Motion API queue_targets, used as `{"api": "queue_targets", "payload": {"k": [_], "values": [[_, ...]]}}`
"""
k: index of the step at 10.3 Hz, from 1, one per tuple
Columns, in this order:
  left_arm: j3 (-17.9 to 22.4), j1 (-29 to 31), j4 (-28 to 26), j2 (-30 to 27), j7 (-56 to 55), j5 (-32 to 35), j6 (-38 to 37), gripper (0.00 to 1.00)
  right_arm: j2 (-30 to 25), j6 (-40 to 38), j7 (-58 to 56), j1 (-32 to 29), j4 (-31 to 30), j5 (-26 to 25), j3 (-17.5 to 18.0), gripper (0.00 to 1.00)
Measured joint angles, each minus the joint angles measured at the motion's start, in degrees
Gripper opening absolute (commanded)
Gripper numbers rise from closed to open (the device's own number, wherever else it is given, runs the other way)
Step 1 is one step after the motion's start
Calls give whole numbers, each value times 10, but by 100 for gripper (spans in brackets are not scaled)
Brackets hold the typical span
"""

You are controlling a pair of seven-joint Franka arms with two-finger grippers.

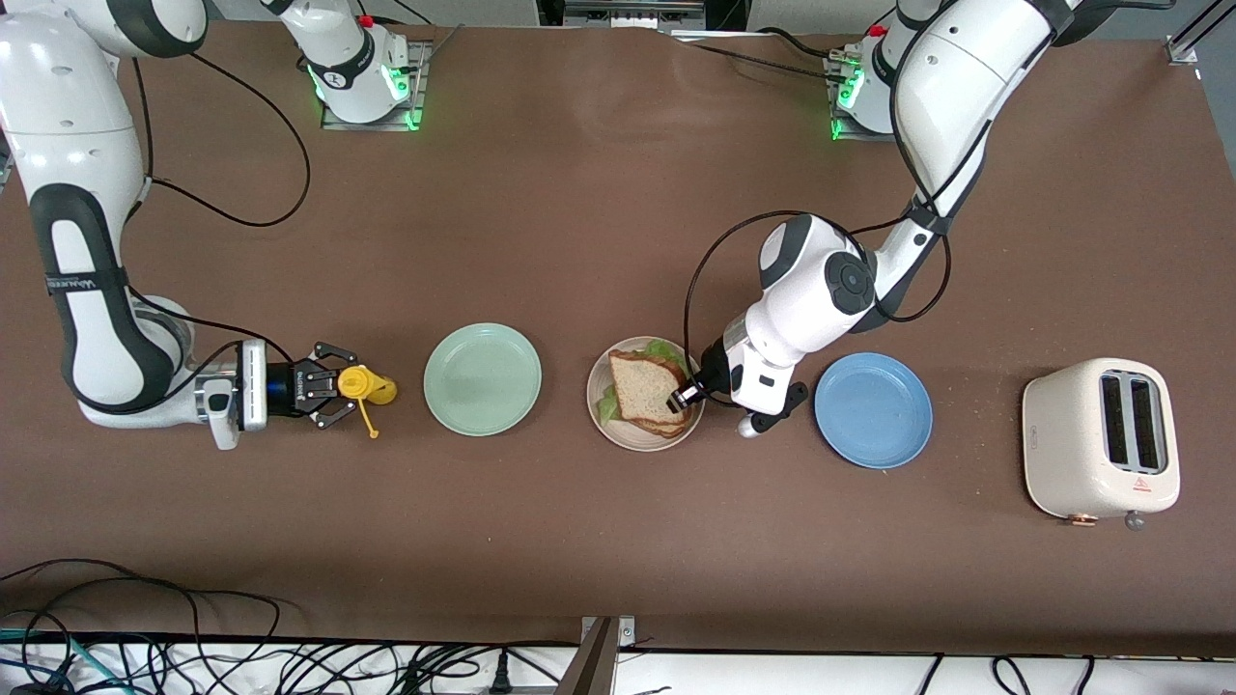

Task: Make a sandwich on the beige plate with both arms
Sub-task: 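Set the bottle down with the right gripper while the left gripper carries bread, then lower the bread onto the lettuce with the left gripper and open it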

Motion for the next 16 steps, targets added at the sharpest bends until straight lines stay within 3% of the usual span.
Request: {"api": "queue_targets", "payload": {"k": [1, 2, 3, 10, 16], "values": [[0, 0, 0, 1, 0, 0, 0, 80, 14, -6, -16, -5, 0, 2, 0, 0], [0, 0, 0, 2, 0, 0, 0, 91, 20, -9, -23, -8, 0, 2, 0, 9], [0, 0, 0, 4, 0, 0, 0, 96, 22, -12, -24, -9, 0, 3, 0, 99], [15, 1, 5, 17, 0, 0, 5, 100, 39, -34, -77, -24, -1, 46, -1, 100], [33, 2, 39, 35, 0, 0, 10, 100, 38, -33, -26, -29, 15, 40, -55, 100]]}}
